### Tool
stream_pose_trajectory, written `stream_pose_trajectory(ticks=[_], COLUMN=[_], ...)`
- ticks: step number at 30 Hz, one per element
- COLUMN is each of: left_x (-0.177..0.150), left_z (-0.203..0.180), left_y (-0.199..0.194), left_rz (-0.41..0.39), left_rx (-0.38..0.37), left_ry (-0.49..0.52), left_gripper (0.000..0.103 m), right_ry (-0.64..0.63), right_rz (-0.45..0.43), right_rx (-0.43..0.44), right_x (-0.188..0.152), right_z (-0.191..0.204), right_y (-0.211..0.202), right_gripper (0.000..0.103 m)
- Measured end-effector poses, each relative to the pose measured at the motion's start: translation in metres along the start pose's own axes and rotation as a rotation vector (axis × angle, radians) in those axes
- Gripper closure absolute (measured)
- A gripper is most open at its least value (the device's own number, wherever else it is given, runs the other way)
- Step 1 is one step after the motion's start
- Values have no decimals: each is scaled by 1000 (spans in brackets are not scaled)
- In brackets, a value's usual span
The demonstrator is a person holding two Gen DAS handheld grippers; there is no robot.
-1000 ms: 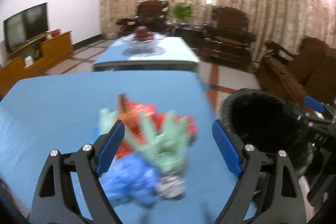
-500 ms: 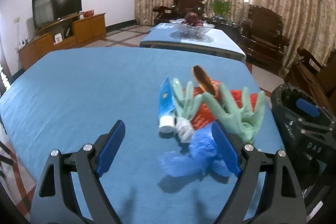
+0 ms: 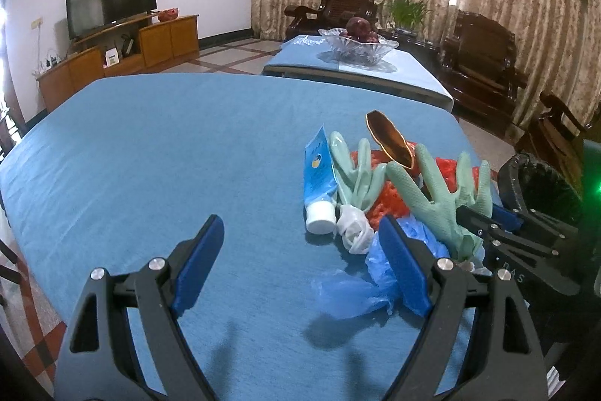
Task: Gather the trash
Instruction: 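Grasp the green rubber glove with the right tool while the left tool grasps the blue plastic bag, then carry the blue bag with the left tool into the bin while the right tool drops the glove there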
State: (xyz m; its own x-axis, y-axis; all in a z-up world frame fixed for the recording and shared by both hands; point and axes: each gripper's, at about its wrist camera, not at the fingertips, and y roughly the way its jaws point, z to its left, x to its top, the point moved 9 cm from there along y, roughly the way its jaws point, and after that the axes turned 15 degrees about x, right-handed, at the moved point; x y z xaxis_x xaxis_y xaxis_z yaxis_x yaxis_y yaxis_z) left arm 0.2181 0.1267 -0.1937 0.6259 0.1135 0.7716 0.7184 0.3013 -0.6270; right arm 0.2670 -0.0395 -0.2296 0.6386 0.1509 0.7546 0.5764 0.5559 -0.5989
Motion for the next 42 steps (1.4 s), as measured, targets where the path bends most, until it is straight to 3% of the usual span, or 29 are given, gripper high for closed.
stream_pose_trajectory(ticks=[2, 6, 17, 23, 27, 31, 42], left_x=[-2, -4, -26, -38, -37, -32, 10], left_z=[0, -5, -56, -79, -87, -88, -73], left_y=[1, 2, 16, 29, 27, 16, -31], left_rz=[5, 5, 62, 143, 161, 136, 11], left_rx=[-1, -12, -103, -177, -229, -226, -167], left_ry=[-2, 6, 69, 69, 66, 75, 58], left_gripper=[21, 21, 25, 53, 91, 97, 98], right_ry=[-4, 12, 25, 33, 35, 31, -1], right_rz=[-1, -18, -62, -52, -49, -55, -98], right_rx=[8, 48, 61, 66, 71, 78, 121], right_x=[1, 4, 16, 12, 14, 17, 33], right_z=[1, 0, -7, -8, -8, -7, 14], right_y=[-1, -10, -31, -30, -30, -32, -56], right_gripper=[89, 94, 95, 95, 95, 95, 95])
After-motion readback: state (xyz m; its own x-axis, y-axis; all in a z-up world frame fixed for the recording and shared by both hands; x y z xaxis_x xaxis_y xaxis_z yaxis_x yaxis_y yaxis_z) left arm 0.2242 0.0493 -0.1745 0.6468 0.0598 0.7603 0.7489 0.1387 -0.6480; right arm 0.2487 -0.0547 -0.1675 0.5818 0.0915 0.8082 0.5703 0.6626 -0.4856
